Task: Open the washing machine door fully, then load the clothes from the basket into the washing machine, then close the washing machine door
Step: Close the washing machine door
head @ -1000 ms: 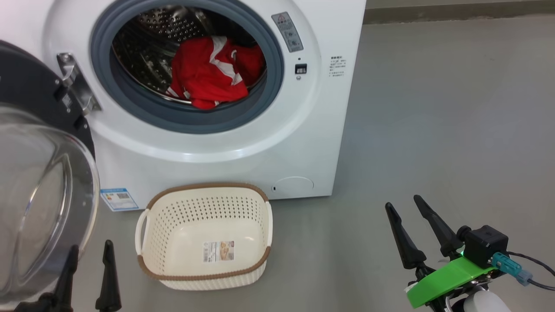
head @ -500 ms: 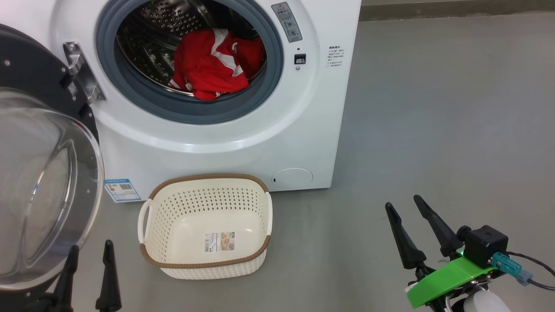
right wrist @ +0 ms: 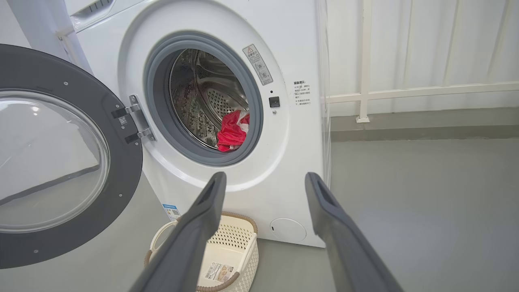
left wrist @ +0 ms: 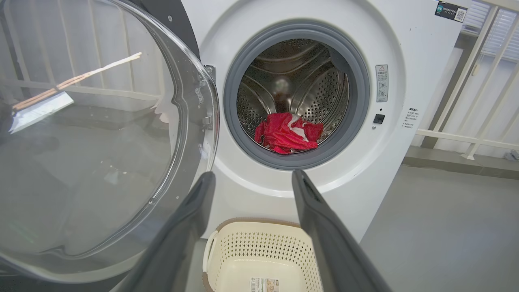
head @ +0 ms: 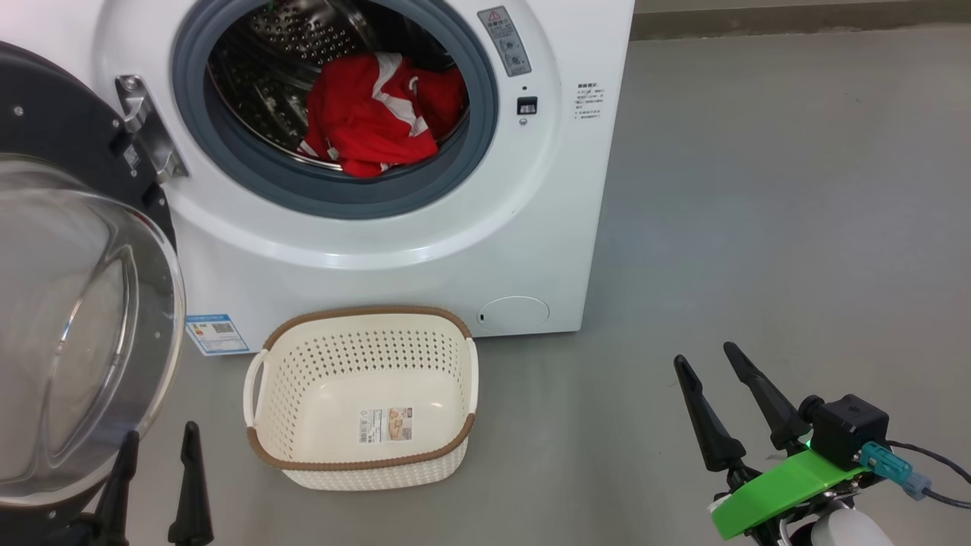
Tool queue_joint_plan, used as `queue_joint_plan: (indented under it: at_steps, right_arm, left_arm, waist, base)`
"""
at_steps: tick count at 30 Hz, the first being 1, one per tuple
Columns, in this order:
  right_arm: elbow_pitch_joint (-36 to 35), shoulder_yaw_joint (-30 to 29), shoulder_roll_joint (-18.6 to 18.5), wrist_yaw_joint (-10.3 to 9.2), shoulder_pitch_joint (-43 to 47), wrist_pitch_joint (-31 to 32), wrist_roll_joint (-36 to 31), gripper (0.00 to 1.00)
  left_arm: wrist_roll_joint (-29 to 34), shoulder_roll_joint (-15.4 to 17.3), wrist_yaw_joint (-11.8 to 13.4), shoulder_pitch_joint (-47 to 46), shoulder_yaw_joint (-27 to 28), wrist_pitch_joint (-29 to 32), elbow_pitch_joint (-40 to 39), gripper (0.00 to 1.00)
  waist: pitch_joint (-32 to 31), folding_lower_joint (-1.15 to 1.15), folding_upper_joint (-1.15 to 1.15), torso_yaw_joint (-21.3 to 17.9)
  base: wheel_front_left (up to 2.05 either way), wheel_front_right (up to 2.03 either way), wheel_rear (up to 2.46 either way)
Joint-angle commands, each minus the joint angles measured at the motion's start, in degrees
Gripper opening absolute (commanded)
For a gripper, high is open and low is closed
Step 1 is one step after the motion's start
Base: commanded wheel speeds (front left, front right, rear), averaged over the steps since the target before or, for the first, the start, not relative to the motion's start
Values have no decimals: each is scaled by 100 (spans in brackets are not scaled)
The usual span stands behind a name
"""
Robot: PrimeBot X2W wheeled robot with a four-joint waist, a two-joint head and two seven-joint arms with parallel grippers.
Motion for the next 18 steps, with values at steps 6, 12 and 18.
queue_joint_plan:
  at_steps: [6, 12, 18]
  right_arm:
    - [-126, 133, -76, 9, -32, -27, 27, 100]
    - [-125, 139, -99, 9, -22, -27, 33, 100]
    - [-121, 159, -111, 9, -17, -27, 38, 100]
  left_arm:
    - [77, 60, -15, -149, 200, -47, -84, 100]
    - [94, 55, -16, -156, 192, -47, -72, 100]
    - [109, 49, -17, -138, 195, -47, -46, 100]
  waist:
    - [-24, 0, 0, -2]
    - [-44, 0, 0, 27]
    - [-69, 0, 0, 66]
  base:
    - [0, 0, 0]
    - [0, 0, 0]
    - [0, 0, 0]
